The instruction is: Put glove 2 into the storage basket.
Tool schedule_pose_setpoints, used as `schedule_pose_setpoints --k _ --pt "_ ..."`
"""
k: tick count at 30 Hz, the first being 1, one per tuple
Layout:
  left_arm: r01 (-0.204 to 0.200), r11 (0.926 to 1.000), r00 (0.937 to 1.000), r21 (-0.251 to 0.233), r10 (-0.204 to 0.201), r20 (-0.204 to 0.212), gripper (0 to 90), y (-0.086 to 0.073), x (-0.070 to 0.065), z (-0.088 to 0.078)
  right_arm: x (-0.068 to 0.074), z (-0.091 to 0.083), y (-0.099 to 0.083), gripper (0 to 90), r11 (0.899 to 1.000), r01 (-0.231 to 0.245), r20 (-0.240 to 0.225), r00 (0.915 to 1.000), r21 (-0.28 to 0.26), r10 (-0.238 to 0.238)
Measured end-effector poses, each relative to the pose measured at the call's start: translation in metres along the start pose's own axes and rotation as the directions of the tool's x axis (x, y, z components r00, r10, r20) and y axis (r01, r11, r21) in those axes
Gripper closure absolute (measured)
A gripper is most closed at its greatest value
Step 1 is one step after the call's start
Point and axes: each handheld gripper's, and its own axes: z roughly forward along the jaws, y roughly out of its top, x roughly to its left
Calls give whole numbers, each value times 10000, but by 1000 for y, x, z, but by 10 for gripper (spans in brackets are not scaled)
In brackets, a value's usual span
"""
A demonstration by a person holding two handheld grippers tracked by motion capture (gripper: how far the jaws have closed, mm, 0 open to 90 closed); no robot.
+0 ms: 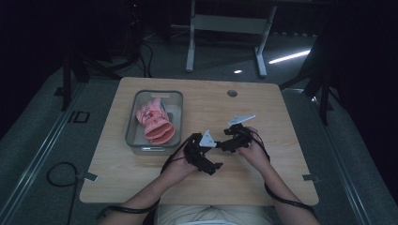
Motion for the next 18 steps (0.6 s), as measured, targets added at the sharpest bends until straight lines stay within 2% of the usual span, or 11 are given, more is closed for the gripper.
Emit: schedule_pose_setpoints --k 5,8,11,15,18 --pt "-97 9999 9997 -103 99 243 9 -10 -2 6 -2 -1 -13 150 10000 28 -83 10000 -13 -28" --pt "-302 9995 9993 -133 305 211 9 -15 -4 9 -3 -1 -20 150 10000 -51 -60 10000 -68 51" --pt "-432 9991 9990 -36 432 111 9 -20 -5 12 -4 1 -26 147 9999 -84 173 9998 -81 85" --pt "-447 9990 9983 23 446 383 9 -28 -5 16 -6 1 -32 139 9999 -22 515 9987 -160 30" --pt "-454 9989 9982 124 449 397 9 -33 -6 18 -8 2 -37 139 9999 -95 517 9986 -140 103"
